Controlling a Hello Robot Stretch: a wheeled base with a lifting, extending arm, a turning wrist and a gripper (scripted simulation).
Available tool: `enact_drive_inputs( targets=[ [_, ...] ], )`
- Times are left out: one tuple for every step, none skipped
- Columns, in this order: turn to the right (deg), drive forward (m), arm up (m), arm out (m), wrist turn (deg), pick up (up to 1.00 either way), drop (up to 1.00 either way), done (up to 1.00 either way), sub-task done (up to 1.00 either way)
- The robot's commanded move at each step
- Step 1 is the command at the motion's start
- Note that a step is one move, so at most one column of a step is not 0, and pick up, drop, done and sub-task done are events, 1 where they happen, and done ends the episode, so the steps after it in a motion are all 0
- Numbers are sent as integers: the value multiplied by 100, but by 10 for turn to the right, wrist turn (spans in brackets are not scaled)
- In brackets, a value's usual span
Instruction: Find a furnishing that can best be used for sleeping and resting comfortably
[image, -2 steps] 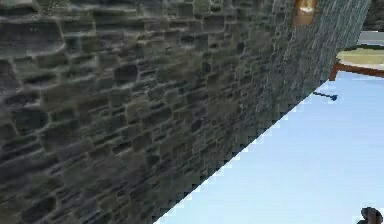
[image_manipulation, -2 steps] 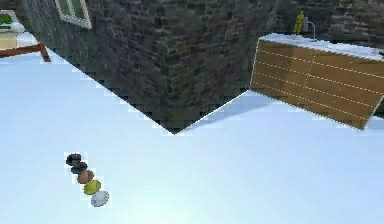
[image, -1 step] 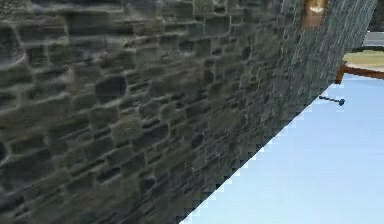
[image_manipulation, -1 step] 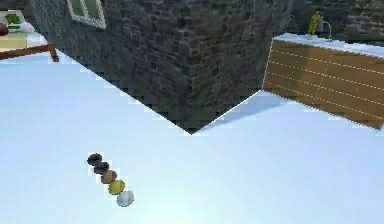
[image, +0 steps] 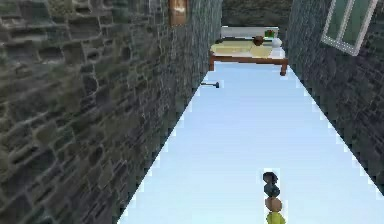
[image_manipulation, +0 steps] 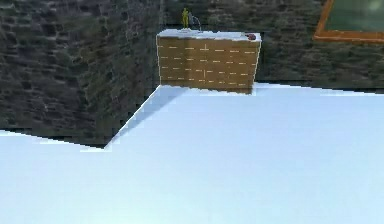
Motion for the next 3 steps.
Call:
enact_drive_inputs(
  targets=[
    [0,60,0,0,0,0,0,0,0],
    [120,0,0,0,0,0,0,0,0],
    [0,100,0,0,0,0,0,0,0]
  ],
)
